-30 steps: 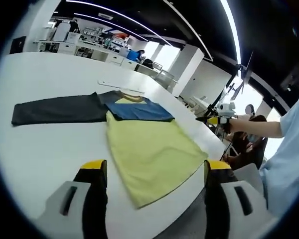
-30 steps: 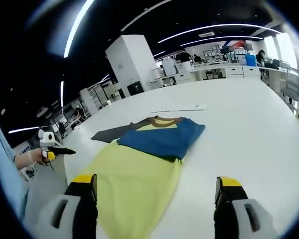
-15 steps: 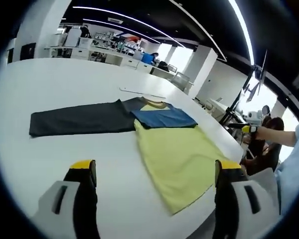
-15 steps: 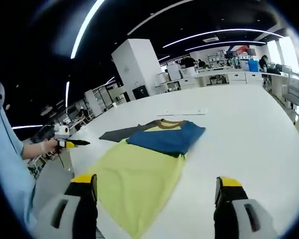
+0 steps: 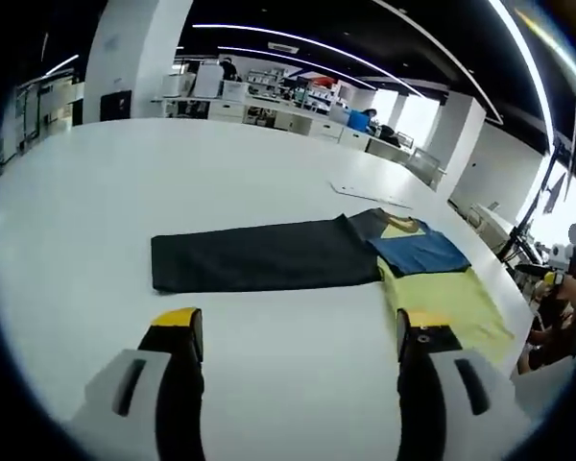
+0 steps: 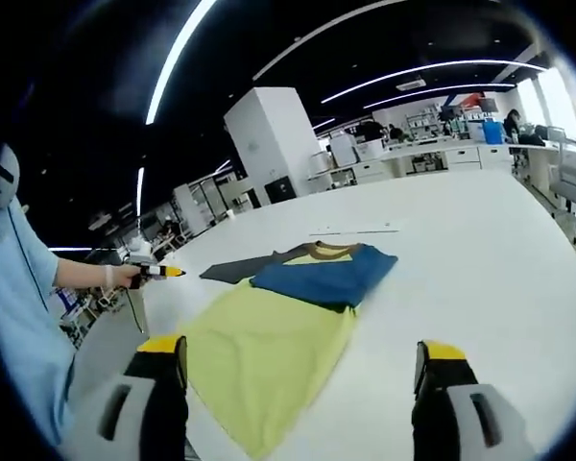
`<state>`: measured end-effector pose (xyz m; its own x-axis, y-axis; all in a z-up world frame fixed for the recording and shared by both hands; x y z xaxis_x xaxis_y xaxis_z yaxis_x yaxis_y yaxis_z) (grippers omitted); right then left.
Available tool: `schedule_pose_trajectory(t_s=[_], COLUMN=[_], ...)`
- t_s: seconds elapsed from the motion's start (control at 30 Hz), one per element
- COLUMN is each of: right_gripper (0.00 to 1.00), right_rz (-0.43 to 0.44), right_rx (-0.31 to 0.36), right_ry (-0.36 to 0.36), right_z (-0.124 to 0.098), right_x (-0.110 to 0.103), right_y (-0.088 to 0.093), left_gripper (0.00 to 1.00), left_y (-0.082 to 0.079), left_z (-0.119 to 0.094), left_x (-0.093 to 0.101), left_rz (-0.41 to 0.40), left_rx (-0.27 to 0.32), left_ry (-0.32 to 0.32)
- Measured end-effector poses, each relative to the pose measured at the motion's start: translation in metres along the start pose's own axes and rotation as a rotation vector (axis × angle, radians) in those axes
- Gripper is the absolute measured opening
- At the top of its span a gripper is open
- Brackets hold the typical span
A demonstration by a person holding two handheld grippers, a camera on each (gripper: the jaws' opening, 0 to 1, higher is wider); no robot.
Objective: Fold the garment on the visible template until the final outline fits inside the template.
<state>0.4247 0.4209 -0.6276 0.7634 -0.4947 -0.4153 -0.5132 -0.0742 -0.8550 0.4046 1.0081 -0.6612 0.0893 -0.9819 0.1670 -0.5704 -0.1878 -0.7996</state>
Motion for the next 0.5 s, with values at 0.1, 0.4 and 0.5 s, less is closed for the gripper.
schedule_pose_trajectory(t_s=[0.1,0.4,0.5], right_gripper=[1.00,0.99,0.99], right_rz=[-0.002,0.051,0.054], right_rx=[0.013,0.028,0.008], right_ry=[0.017,0.128,0.158], right_z=[-0.001,-0.001,-0.002], right_x=[-0.004,-0.032,-0.043], right_y=[-0.003,0.004,0.009], left_gripper=[0.75,0.58,0.52], left_y=[-0.003,0.000,0.001], left_z=[0.008,0.038,0.045], left_x=[-0.015,-0.064,-0.079], left_rz=[0.004,0.026,-0.018], left_rx=[0.001,-0.024,-0.026], left_ry=[-0.008,-0.090,-0.134])
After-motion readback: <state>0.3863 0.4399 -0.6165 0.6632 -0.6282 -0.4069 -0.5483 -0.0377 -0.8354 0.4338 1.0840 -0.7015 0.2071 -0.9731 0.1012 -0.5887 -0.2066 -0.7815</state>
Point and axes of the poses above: the point that each gripper's makers call its tool centre point, and the gripper's own axes: z roughly forward along the fingers, x roughly to its right, y roughly out of its underside, the point moved 5 cm from there along -z, roughly backward along the fingers, and after that the axes turned 10 degrees about -y, right-handed, at the moved point
